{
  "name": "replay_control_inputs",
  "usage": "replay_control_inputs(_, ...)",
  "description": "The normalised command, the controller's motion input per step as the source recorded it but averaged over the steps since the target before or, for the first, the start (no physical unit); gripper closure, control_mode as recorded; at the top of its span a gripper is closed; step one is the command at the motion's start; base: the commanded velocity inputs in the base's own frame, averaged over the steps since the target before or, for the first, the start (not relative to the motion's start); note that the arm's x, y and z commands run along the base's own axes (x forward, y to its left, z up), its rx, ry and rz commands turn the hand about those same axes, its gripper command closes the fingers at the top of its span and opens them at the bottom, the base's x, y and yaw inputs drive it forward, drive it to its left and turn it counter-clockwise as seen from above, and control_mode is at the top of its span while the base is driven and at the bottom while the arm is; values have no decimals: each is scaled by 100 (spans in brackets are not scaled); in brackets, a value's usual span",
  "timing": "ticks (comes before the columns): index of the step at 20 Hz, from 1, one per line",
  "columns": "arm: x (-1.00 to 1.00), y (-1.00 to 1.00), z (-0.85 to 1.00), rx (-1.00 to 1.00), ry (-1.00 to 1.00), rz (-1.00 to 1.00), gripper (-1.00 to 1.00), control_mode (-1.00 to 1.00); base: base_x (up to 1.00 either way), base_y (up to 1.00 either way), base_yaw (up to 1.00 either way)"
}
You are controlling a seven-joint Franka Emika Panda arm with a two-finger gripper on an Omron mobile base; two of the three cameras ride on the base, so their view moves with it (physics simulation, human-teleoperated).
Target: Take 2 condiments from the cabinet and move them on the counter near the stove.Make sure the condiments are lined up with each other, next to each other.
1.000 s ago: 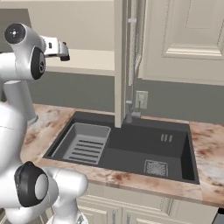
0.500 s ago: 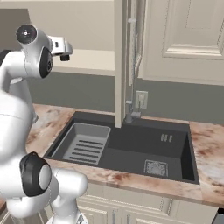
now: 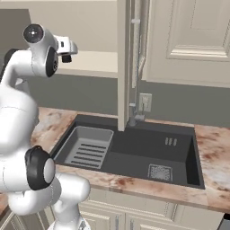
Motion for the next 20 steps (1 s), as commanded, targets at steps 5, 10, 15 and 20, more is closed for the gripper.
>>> replay_control_inputs(5,17,0,0,0,0,0,-100,-100,0,0,0)
replay_control_inputs(10,17,0,-9,0,2,0,-100,-100,0,0,0)
replay_control_inputs(15,20,0,-8,0,4,0,-100,-100,0,0,0)
replay_control_inputs(20,11,0,-1,0,2,0,-100,-100,0,0,0)
